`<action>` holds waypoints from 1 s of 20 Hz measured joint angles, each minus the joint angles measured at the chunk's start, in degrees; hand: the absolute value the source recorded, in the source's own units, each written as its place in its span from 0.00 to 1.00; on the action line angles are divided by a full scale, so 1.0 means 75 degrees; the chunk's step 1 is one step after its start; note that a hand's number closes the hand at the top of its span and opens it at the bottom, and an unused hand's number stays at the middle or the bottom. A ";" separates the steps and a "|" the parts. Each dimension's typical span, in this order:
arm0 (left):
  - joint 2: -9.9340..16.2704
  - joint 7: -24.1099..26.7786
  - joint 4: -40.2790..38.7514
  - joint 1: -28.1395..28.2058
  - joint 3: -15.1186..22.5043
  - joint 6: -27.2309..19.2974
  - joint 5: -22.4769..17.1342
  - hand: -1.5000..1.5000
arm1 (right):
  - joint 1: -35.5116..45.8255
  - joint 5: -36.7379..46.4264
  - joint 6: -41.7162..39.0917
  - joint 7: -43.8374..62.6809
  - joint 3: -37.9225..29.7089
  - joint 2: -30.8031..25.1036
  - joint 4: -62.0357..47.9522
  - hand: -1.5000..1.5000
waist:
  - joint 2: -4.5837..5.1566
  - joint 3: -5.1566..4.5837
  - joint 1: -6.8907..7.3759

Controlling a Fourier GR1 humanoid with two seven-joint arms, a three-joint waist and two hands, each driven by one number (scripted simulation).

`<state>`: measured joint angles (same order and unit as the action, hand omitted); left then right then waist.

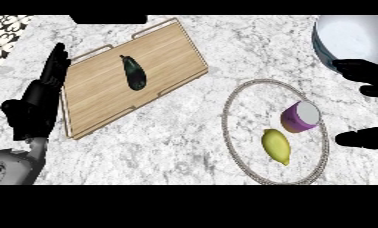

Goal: Pick the lemon from the placemat and place it in the bowl

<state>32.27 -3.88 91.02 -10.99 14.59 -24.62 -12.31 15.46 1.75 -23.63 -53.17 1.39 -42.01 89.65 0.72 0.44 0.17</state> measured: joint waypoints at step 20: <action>-0.0298 -0.0505 -0.0068 -0.0258 -0.0210 0.0261 0.0489 0.50 | -0.1079 0.5065 0.2521 -0.0866 0.2349 -0.0508 0.0261 0.00 | -0.0093 -0.0054 0.0004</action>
<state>30.03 -7.67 90.51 -12.92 13.01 -22.66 -8.64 7.36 39.73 -4.72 -59.67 19.01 -45.83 91.61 0.02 0.03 0.20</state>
